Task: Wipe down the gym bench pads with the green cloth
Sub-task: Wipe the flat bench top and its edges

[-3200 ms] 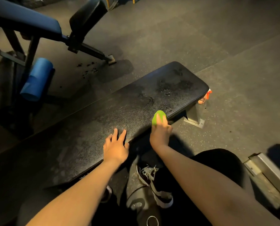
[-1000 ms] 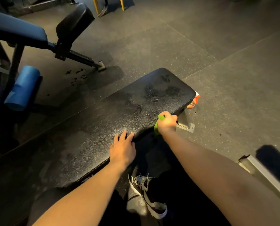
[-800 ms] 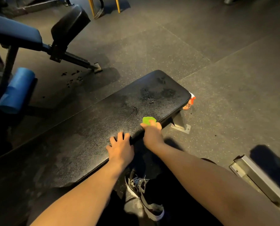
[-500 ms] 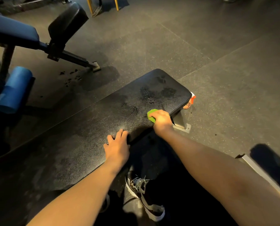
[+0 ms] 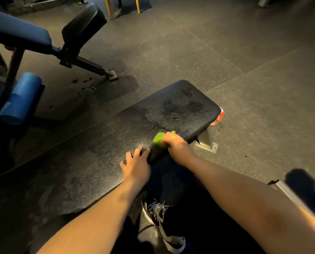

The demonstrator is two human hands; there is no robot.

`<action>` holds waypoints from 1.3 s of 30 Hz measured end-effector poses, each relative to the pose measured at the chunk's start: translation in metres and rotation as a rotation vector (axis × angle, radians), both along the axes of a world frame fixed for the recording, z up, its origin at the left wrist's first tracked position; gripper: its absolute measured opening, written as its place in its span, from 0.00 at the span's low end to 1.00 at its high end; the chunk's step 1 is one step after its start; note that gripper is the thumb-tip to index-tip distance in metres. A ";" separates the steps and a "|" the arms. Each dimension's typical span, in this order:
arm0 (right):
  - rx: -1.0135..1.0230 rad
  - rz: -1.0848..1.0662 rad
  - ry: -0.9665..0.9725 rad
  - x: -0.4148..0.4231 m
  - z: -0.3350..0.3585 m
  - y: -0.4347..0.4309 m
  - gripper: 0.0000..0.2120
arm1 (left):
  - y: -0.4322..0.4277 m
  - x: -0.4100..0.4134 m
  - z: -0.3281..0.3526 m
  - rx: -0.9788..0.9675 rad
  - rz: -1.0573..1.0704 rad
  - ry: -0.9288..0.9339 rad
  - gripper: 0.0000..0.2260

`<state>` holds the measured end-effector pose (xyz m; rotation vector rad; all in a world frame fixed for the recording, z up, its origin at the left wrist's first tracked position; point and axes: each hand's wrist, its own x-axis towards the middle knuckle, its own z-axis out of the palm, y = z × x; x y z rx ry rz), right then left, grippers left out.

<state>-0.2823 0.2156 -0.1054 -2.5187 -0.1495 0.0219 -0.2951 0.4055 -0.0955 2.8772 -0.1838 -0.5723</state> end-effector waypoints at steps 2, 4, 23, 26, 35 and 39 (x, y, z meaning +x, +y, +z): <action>-0.037 -0.219 -0.049 0.007 -0.009 -0.019 0.12 | 0.003 0.001 0.001 -0.015 -0.017 0.017 0.28; -0.058 -0.401 0.017 0.010 -0.013 -0.022 0.13 | 0.004 0.001 0.003 -0.017 -0.026 0.027 0.28; -0.010 -0.387 0.134 0.008 -0.013 -0.034 0.38 | 0.005 0.001 0.001 -0.077 -0.001 0.058 0.28; 0.005 -0.281 0.018 -0.002 -0.007 -0.004 0.34 | 0.004 0.001 -0.001 -0.069 0.008 0.047 0.28; -0.053 0.019 0.137 -0.013 -0.018 0.002 0.37 | 0.003 0.001 0.008 -0.044 0.008 0.072 0.31; 0.104 -0.466 0.162 -0.012 -0.011 -0.033 0.37 | 0.002 0.000 0.008 -0.051 0.015 0.095 0.34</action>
